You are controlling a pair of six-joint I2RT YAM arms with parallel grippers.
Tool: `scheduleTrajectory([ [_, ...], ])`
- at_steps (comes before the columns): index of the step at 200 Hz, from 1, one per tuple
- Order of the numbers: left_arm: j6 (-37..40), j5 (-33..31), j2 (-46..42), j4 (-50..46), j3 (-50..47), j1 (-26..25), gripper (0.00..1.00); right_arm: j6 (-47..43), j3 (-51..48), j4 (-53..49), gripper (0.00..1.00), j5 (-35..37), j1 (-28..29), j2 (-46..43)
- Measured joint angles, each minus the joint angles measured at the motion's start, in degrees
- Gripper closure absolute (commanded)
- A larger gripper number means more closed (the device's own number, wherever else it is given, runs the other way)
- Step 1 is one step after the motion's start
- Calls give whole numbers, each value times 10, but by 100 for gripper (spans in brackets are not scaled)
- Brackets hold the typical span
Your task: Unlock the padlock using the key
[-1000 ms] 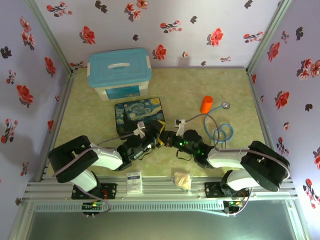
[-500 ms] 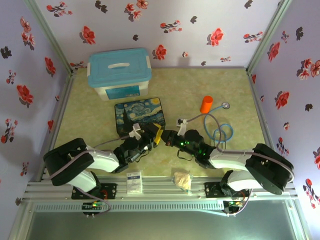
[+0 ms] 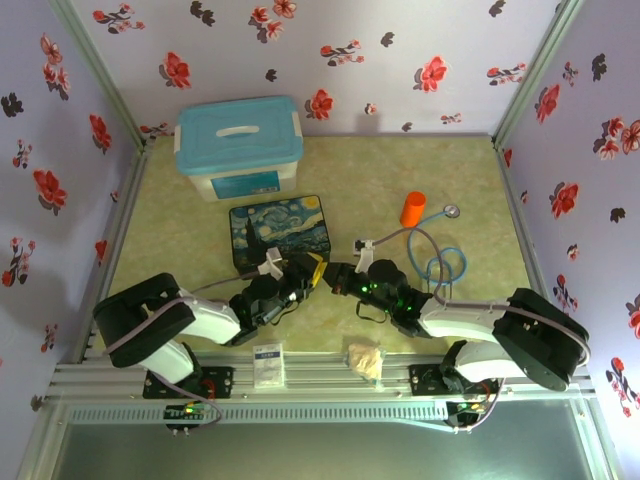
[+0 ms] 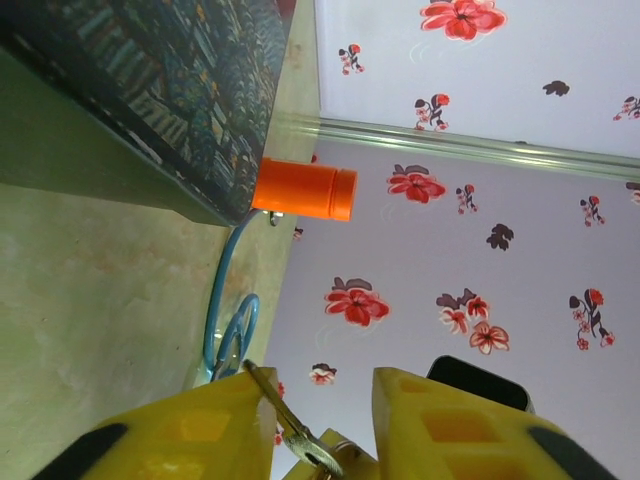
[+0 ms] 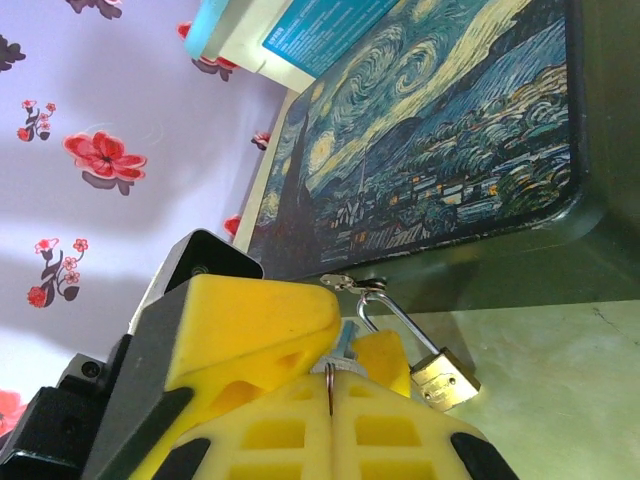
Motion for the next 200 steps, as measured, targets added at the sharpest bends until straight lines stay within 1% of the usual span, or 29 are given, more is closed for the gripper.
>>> scheduleTrajectory([
  [76,26,0,2,-6,0,5,76,0,-4,-12,100,2,0,-14],
  [89,29,0,2,-7,0,6,81,0,-4,-12,100,2,0,-14],
  [112,38,0,2,-8,0,6,86,0,-6,-14,100,2,0,-14],
  [131,45,1,0,-7,0,6,100,0,-7,-19,100,2,0,-14],
  [142,46,2,-1,-8,0,6,100,0,-7,-19,100,2,1,-14],
  [148,49,3,-1,-8,0,6,100,0,-8,-20,97,2,1,-14],
  [155,52,3,-1,-8,0,7,100,0,-8,-20,91,3,1,-14],
  [165,57,9,-2,-9,0,8,100,-2,-8,-22,73,3,1,-16],
  [166,57,9,-2,-8,0,8,100,-3,-8,-22,68,3,1,-16],
  [167,57,9,-3,-8,0,9,100,-3,-8,-22,68,3,1,-16],
  [181,70,13,-12,-15,0,12,100,-5,-10,-24,48,-2,-4,-28],
  [190,84,20,-24,-24,0,16,100,2,-17,-23,40,-10,-15,-43],
  [200,102,27,-42,-37,0,22,100,1,-28,-14,35,-30,-36,-64],
])
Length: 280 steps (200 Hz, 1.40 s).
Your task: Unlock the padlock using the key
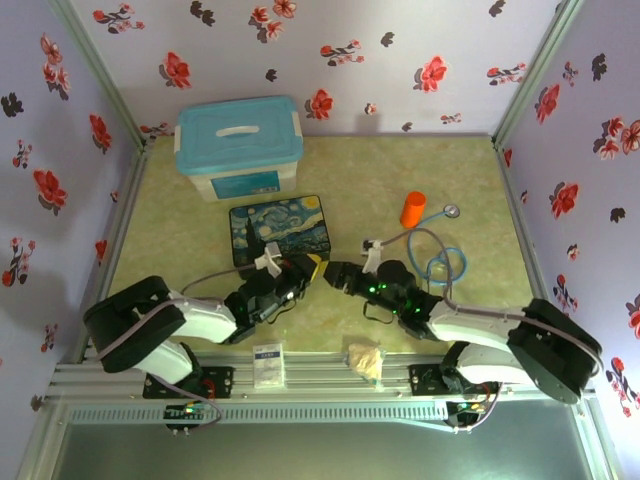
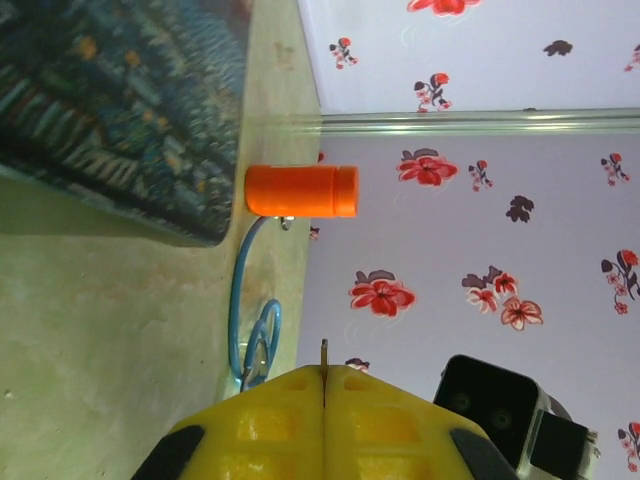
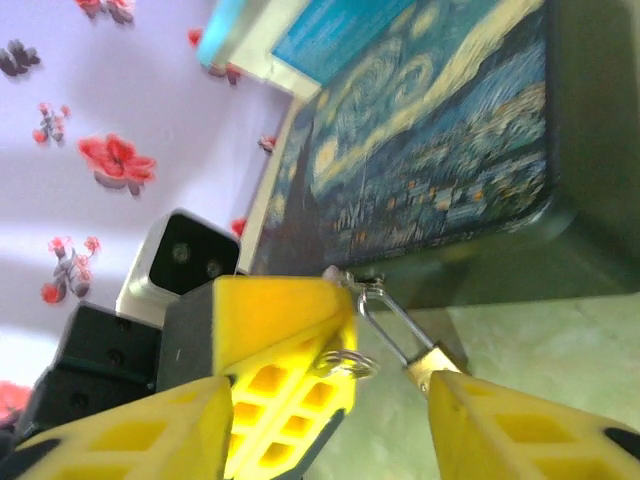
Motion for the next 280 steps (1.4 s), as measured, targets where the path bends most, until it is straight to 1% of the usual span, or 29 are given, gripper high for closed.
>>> scheduleTrajectory([
  [14,41,10,-33,-21,2,9,100,10,-16,12,32,-32,-45,-28],
  [32,109,30,-80,-51,12,20,100,15,-18,32,33,-85,-86,-44],
  [66,243,105,-152,-102,58,40,100,8,1,66,42,-197,-92,-52],
  [84,299,141,-180,-120,76,43,100,1,19,87,47,-235,-92,-52],
  [99,330,160,-197,-131,80,43,100,-3,32,101,50,-258,-92,-51],
  [124,351,176,-206,-138,80,43,100,-26,46,103,53,-267,-82,-52],
  [150,355,184,-206,-140,80,43,100,-64,65,69,67,-267,-61,-52],
  [163,355,184,-209,-141,80,44,100,-77,73,55,70,-267,-56,-52],
  [184,355,188,-213,-141,80,44,100,-97,75,43,80,-266,-54,-56],
  [213,355,191,-214,-141,80,44,100,-116,75,26,85,-247,-54,-66],
  [236,353,193,-214,-142,80,44,100,-133,75,16,100,-231,-54,-74],
  [245,353,192,-214,-144,80,44,100,-139,75,14,100,-227,-53,-75],
  [259,352,192,-213,-146,80,44,91,-147,75,9,100,-223,-53,-76],
  [280,349,193,-213,-148,80,44,68,-157,75,-11,100,-212,-50,-85],
])
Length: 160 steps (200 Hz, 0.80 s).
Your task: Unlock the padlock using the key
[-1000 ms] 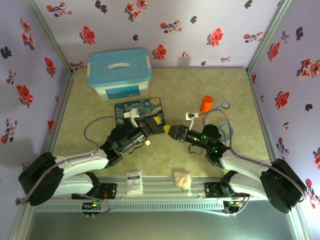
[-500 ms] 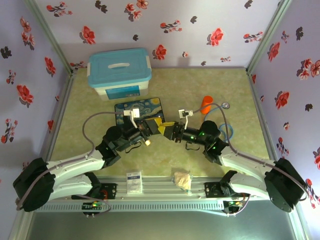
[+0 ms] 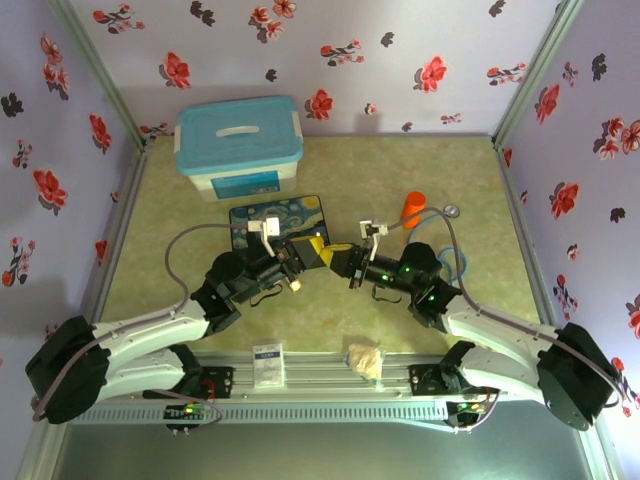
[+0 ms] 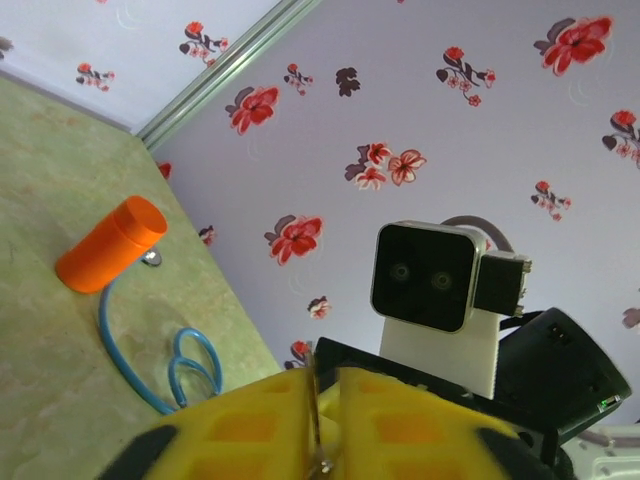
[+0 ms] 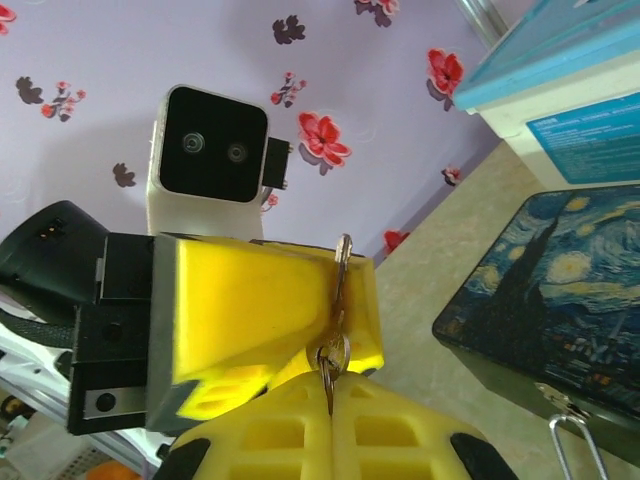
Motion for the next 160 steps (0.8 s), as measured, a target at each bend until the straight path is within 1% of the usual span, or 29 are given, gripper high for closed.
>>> scheduleTrajectory([
  [10,0,1,0,0,0,0,53,-11,0,-19,100,9,0,-9],
  [14,0,1,0,0,0,0,44,-16,0,-29,100,13,1,-14],
  [17,-1,1,0,-1,0,0,39,-21,0,-36,100,17,2,-17],
  [27,-2,1,0,-3,0,2,33,-39,2,-70,100,35,8,-30],
  [49,-9,-6,-4,-16,-1,7,25,-84,10,-138,100,73,28,-48],
  [70,-22,-21,-15,-48,-1,16,25,-122,21,-189,100,114,45,-50],
  [90,-38,-33,-20,-105,5,23,25,-156,25,-225,100,157,63,-50],
  [110,-58,-43,-20,-150,7,28,33,-180,30,-257,100,185,72,-47],
  [124,-71,-47,-20,-164,5,30,38,-185,32,-268,100,199,72,-42],
  [137,-81,-50,-20,-162,0,30,38,-182,32,-269,100,212,72,-40],
  [148,-97,-51,-18,-157,-8,30,36,-164,32,-266,100,223,72,-40],
  [157,-115,-51,-15,-149,-15,30,33,-149,32,-260,100,227,72,-37],
  [160,-122,-51,-13,-145,-17,30,30,-142,32,-255,100,227,72,-35],
])
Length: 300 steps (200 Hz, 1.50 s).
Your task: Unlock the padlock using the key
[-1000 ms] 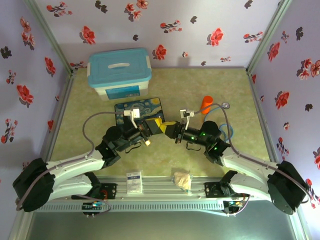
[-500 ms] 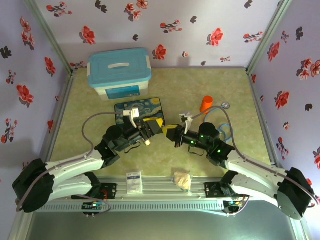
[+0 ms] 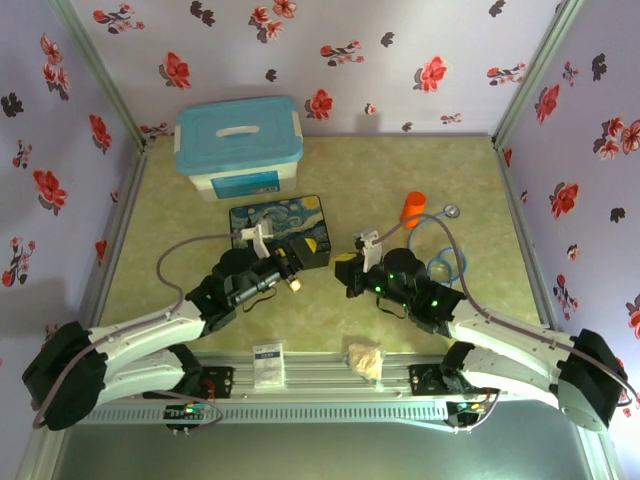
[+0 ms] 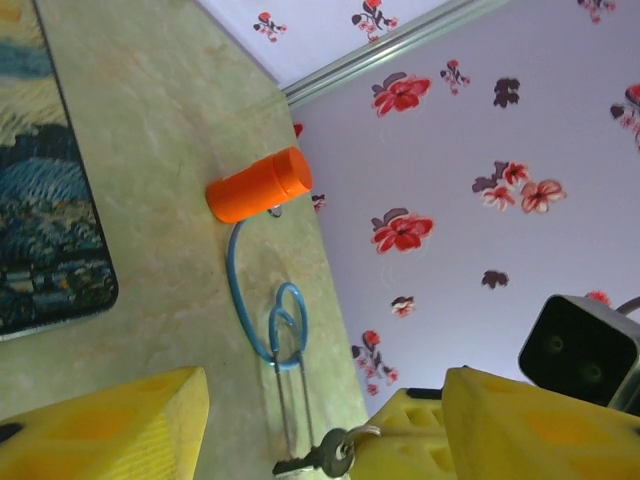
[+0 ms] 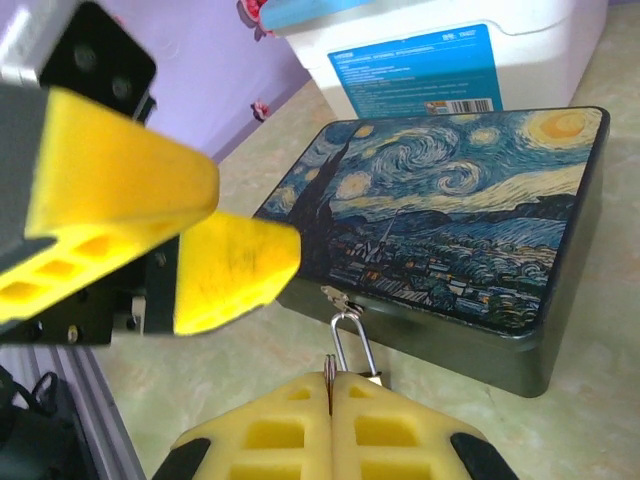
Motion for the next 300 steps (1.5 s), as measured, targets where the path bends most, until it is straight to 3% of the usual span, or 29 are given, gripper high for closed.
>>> scheduleTrajectory([
  [20,-49,-4,19,26,-10,-3,24,41,0,37,100,-3,0,20],
  [38,-75,-9,36,47,-10,-9,25,71,0,72,100,-11,0,45],
  [78,-94,-11,68,115,-13,-18,41,134,3,130,100,-24,0,94],
  [126,-97,-19,111,209,-37,-17,47,252,26,143,100,-20,0,128],
  [172,-97,-26,135,259,-45,-16,64,355,28,160,100,-14,2,151],
  [223,-95,-24,134,275,-54,-17,67,369,32,136,100,12,3,136],
  [231,-95,-23,131,275,-57,-18,63,368,35,127,100,17,3,132],
  [243,-96,-23,125,276,-64,-19,47,361,39,112,100,27,3,125],
  [267,-114,-28,95,246,-83,-19,32,337,42,71,100,44,3,98],
  [295,-150,-38,76,223,-83,-25,2,302,42,62,100,47,3,76],
  [300,-159,-41,76,223,-82,-27,0,297,42,68,100,43,3,75],
])
